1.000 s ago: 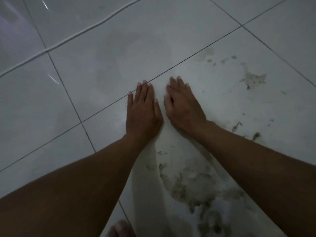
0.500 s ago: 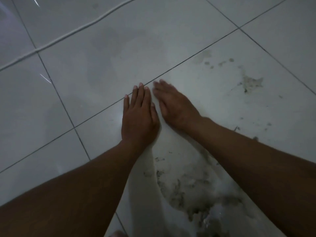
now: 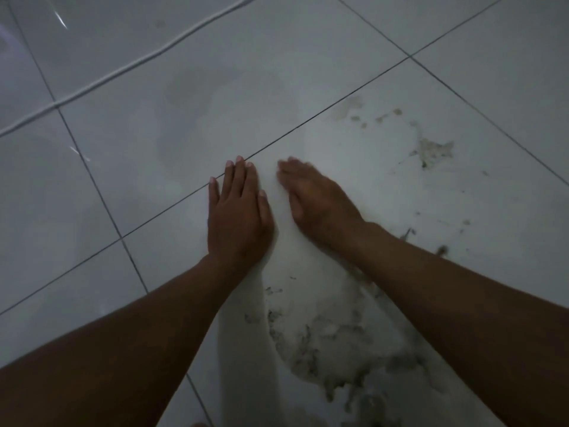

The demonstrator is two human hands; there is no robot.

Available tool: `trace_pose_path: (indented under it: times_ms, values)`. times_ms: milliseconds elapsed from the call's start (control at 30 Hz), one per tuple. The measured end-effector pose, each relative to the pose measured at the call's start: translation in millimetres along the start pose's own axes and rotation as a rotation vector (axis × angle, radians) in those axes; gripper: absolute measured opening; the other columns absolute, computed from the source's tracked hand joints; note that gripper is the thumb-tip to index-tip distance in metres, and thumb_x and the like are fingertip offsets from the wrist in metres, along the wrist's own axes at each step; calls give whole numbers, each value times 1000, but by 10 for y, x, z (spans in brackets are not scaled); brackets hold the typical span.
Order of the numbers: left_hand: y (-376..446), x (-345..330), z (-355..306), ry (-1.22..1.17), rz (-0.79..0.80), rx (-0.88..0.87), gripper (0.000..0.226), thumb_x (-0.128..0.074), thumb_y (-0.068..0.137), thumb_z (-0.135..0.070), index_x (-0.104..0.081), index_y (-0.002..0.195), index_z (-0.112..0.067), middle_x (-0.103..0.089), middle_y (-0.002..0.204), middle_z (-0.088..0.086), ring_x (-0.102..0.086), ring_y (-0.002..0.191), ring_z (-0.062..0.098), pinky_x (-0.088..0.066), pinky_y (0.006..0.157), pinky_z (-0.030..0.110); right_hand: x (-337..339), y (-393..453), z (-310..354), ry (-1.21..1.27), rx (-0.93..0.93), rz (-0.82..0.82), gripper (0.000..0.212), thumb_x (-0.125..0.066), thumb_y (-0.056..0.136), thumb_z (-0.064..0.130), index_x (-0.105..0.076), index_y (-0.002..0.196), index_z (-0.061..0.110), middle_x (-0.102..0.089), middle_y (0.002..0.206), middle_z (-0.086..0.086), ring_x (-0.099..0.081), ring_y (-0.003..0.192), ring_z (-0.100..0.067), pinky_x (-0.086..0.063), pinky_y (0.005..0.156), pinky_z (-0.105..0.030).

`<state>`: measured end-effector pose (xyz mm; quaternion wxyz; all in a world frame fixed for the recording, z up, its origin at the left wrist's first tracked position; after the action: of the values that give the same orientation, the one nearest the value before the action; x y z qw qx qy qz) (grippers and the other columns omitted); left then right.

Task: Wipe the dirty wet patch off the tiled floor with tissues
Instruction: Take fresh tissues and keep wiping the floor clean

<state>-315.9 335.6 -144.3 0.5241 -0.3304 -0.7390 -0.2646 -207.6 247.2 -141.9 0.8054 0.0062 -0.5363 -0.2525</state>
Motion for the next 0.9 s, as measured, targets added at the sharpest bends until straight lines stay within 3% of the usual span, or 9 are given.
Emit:
trace_pose_path:
  times_ms: [67,133,300,467,533,633,733,833,900]
  values:
    - [26,8,-87,27,24,-35,62,-20,99,-33,-19,155,-6,-11,164,10,-2,152,20,-1,123,48,102,-239,-93,14,43,73,39,-43,91,4,-62,125,0,-58,135,-13,-51,131,-25,-34,114,-37]
    - [94,9,-224,41,23,-98,62,-21,100,-34,-19,155,-6,-11,164,10,-2,152,21,-1,123,49,243,-388,-331,-38,-19,8,39,-45,92,2,-62,127,1,-56,137,-14,-49,133,-25,-32,115,-37]
    - [367,-212,-763,-26,93,-176,61,-24,100,-33,-18,154,-5,-10,164,13,-2,152,23,-1,123,47,498,-263,-922,-58,-501,-128,41,-41,94,2,-56,132,0,-48,145,-16,-40,139,-30,-25,117,-34]
    - [605,-386,-1156,14,106,-247,65,-18,97,-34,-17,154,-3,-9,163,14,-3,152,26,-2,123,47,496,-426,-728,-52,-265,-2,43,-39,92,13,-59,128,-1,-54,139,-18,-47,133,-29,-26,115,-33]
    - [629,-402,-1174,33,76,-212,66,-17,97,-36,-17,154,-3,-9,163,14,-4,152,26,-2,122,47,603,-622,-894,-71,-293,-53,44,-38,92,11,-59,129,0,-54,139,-16,-48,133,-27,-27,116,-31]
    - [629,-442,-1183,53,57,-219,65,-17,98,-36,-15,155,-4,-9,164,13,-4,152,24,-4,123,46,837,-778,-1359,-120,-578,-234,43,-40,92,-1,-53,133,-4,-47,144,-20,-41,137,-30,-19,117,-27]
    - [621,-453,-1185,45,50,-217,64,-17,99,-35,-15,155,-4,-9,164,13,-3,152,23,-4,123,45,893,-615,-1657,-100,-809,-307,46,-35,94,-7,-45,139,-5,-34,153,-18,-25,146,-28,-6,118,-24]
    - [620,-456,-1192,45,50,-222,63,-18,100,-36,-16,155,-5,-10,164,13,-4,152,23,-5,123,46,782,-334,-1572,-58,-774,-283,45,-34,92,-3,-51,133,-7,-41,148,-22,-33,142,-33,-10,117,-26]
    - [621,-447,-1186,48,36,-230,63,-19,100,-35,-17,155,-4,-11,163,14,-6,152,24,-6,123,46,692,-266,-1301,-28,-549,-182,45,-36,89,5,-58,127,-5,-51,140,-21,-44,135,-35,-20,115,-30]
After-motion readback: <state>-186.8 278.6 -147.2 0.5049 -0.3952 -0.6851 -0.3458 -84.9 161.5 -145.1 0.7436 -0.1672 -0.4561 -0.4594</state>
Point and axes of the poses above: each hand's wrist, its own y-axis towards the middle knuckle, its own x-axis out of the back of the hand, z = x × y, the point moved 4 cm from there along y, towards the middle knuckle
